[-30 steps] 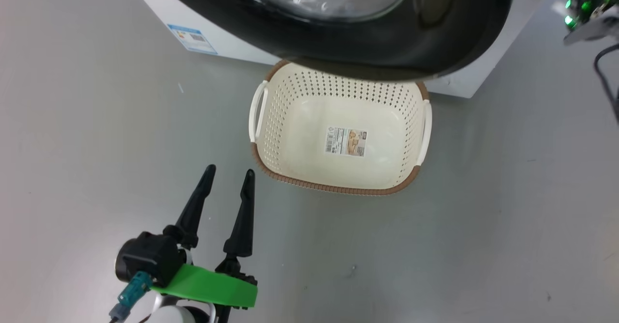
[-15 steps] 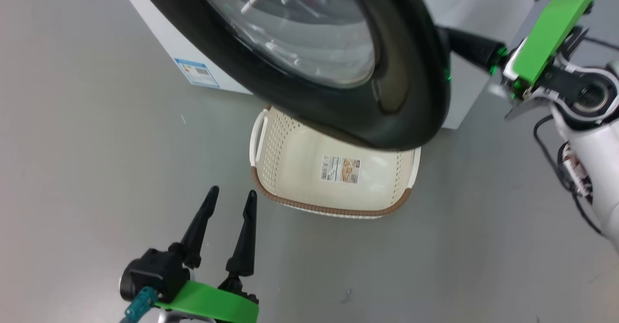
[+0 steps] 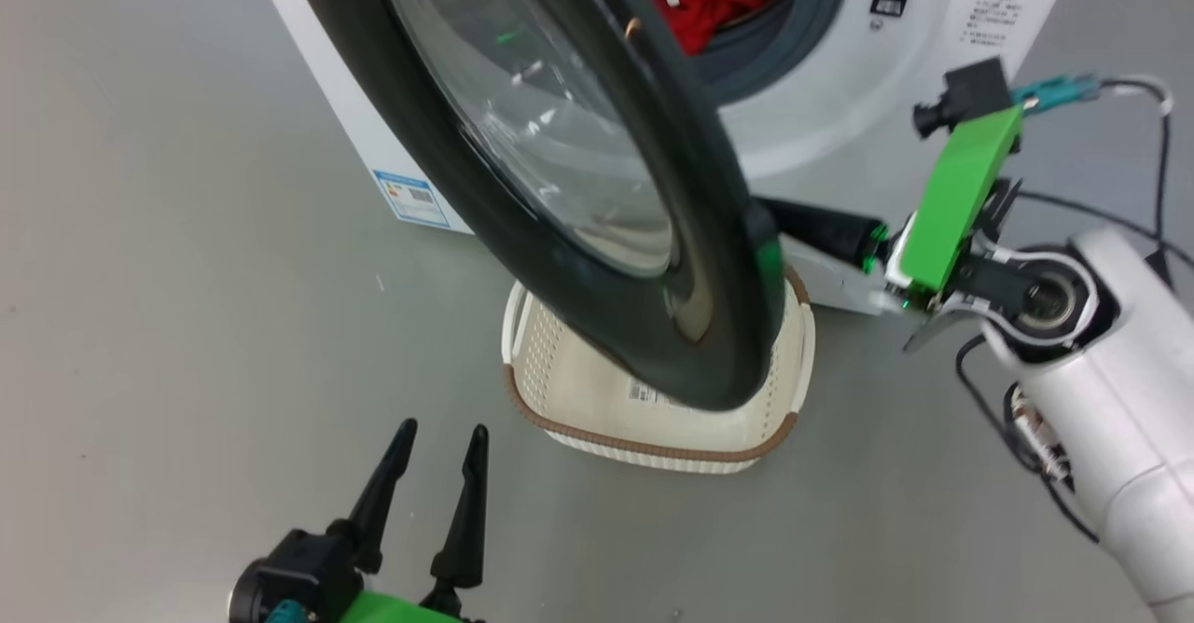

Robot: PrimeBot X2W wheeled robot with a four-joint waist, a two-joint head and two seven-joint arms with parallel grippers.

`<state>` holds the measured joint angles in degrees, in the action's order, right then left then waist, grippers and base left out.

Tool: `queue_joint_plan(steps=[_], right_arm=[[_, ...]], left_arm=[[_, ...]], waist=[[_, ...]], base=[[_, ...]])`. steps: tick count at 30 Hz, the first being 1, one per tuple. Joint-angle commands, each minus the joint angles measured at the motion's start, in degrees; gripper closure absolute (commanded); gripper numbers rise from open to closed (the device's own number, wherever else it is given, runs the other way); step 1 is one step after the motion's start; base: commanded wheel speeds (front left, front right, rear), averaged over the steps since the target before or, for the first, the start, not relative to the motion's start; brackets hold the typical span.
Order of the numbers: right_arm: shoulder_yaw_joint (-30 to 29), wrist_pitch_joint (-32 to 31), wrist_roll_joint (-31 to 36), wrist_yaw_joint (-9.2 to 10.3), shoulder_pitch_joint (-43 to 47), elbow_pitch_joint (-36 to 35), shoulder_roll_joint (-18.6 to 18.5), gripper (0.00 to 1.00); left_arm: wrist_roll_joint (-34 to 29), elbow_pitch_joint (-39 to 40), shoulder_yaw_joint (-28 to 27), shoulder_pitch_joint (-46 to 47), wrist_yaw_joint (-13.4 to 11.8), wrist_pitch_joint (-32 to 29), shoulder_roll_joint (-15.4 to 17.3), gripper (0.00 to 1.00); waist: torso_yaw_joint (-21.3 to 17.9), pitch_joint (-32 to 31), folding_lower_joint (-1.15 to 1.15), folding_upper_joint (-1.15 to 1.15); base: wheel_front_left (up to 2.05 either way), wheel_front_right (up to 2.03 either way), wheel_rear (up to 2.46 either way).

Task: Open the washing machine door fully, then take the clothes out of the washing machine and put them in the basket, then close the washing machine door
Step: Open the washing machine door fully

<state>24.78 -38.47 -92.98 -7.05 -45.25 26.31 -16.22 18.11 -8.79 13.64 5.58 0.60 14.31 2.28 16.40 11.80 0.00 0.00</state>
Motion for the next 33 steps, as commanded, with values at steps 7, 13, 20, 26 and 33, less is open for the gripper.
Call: queue_joint_plan(steps=[7,13,20,26,33], right_arm=[[1.1,-1.0,1.0,-0.44,4.2,-3.1,2.6,1.00],[1.7,-1.5,1.2,-0.44,6.6,-4.1,4.2,1.00],[2.8,-2.0,2.1,-0.44,8.4,-5.1,5.7,1.00],[3.4,-2.0,2.8,-0.44,9.0,-5.3,6.4,1.00],[4.1,-2.0,3.1,-0.44,9.2,-5.2,7.5,1.00]], left_arm=[[-0.8,0.6,-2.4,-1.7,0.6,0.7,0.6,0.00],[-1.2,0.2,-2.9,-2.8,1.0,0.7,0.6,0.00],[-1.4,0.1,-3.2,-3.9,1.1,0.7,0.6,0.00],[-1.2,0.3,-3.6,-4.0,0.8,0.7,0.6,0.00],[-1.1,0.4,-4.1,-4.1,0.6,0.7,0.6,0.00]], waist=[[2.4,-3.4,0.00,0.00],[4.0,-5.1,0.00,0.00],[6.1,-6.3,0.00,0.00],[8.3,-6.5,0.00,0.00],[10.9,-7.0,0.00,0.00]], base=[[0.00,0.00,0.00],[0.00,0.00,0.00],[0.00,0.00,0.00],[0.00,0.00,0.00],[0.00,0.00,0.00]])
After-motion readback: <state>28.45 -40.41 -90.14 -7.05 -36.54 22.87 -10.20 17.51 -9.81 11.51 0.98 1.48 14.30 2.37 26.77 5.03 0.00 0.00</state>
